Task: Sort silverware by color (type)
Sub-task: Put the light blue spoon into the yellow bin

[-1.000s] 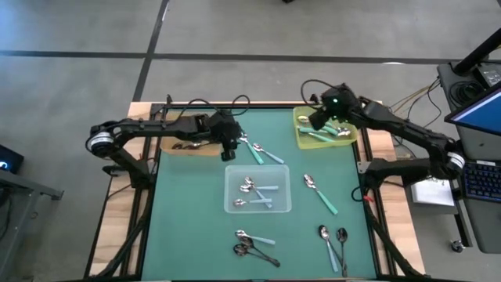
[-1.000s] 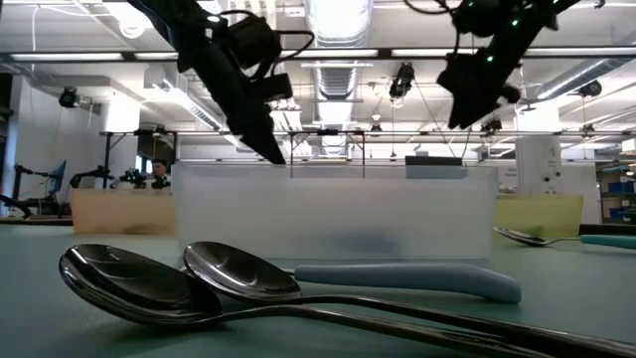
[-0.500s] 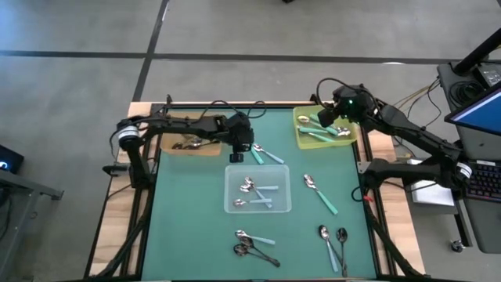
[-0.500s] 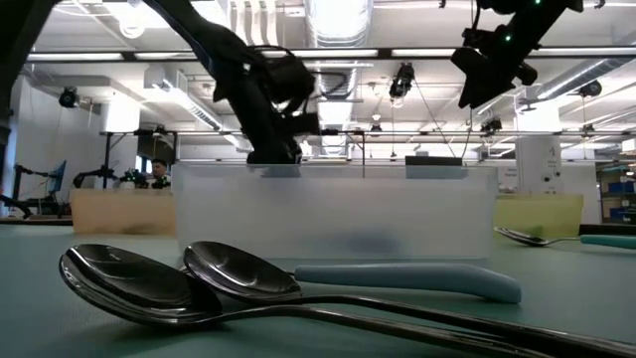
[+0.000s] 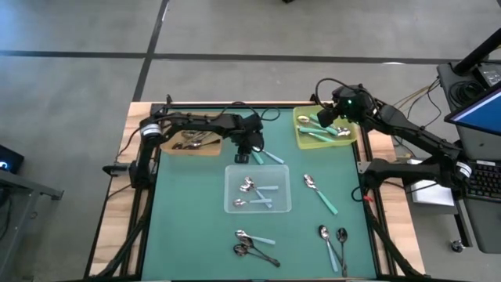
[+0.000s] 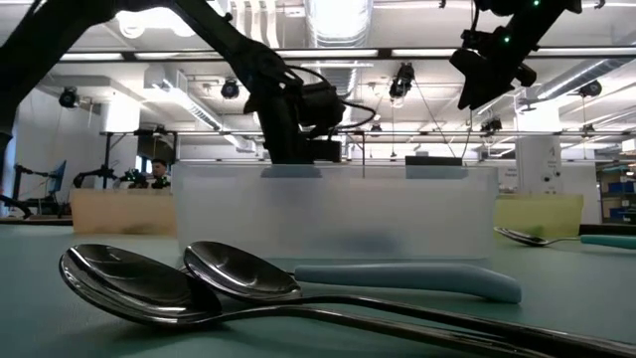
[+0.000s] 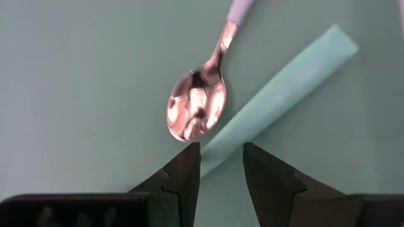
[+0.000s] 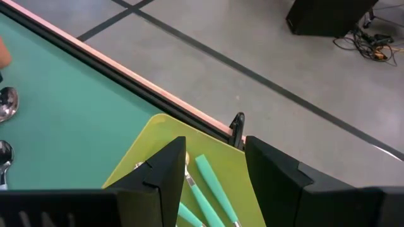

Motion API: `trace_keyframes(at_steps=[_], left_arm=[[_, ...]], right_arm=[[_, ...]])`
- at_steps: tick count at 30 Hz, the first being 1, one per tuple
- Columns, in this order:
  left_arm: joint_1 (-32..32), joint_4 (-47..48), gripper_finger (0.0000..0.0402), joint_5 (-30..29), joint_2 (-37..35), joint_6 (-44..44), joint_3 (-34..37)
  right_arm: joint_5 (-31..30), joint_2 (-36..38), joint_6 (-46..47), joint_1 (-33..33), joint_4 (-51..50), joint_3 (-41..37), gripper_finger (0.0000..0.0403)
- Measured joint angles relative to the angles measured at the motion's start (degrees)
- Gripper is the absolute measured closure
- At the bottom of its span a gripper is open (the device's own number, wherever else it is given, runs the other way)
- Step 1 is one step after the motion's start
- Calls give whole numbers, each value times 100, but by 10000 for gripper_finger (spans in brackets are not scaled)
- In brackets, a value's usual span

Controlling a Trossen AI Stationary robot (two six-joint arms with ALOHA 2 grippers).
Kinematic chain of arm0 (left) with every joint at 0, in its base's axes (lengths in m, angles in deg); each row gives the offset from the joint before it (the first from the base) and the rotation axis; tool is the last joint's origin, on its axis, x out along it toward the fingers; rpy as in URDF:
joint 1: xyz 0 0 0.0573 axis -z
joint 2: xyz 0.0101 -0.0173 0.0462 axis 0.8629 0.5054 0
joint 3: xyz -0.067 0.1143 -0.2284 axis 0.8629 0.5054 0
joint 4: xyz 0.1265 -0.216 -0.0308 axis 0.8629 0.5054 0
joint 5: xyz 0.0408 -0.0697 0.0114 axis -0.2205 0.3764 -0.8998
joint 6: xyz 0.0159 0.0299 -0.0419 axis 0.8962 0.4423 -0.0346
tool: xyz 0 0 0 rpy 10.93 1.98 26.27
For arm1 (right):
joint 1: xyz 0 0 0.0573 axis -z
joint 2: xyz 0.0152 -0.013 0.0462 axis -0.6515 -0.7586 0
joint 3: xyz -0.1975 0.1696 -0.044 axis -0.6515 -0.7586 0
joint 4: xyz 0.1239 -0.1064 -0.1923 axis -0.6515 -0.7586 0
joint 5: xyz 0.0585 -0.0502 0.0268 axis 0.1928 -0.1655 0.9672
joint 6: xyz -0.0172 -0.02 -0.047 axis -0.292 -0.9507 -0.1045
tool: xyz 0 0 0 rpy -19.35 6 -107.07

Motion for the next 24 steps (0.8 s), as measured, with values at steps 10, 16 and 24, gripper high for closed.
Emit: trace_keyframes(at_steps=[10, 16, 24], left_arm=[[-23, 262, 300, -159, 174, 66, -84], [15, 1356, 303, -234, 194, 493, -384], [24, 1535, 304, -224, 282, 1367, -381]], right_arm=[[0, 0, 0, 0, -1, 0, 248], [0, -2, -1, 0, -1, -2, 248], [1, -2, 0, 0, -2, -2, 248]])
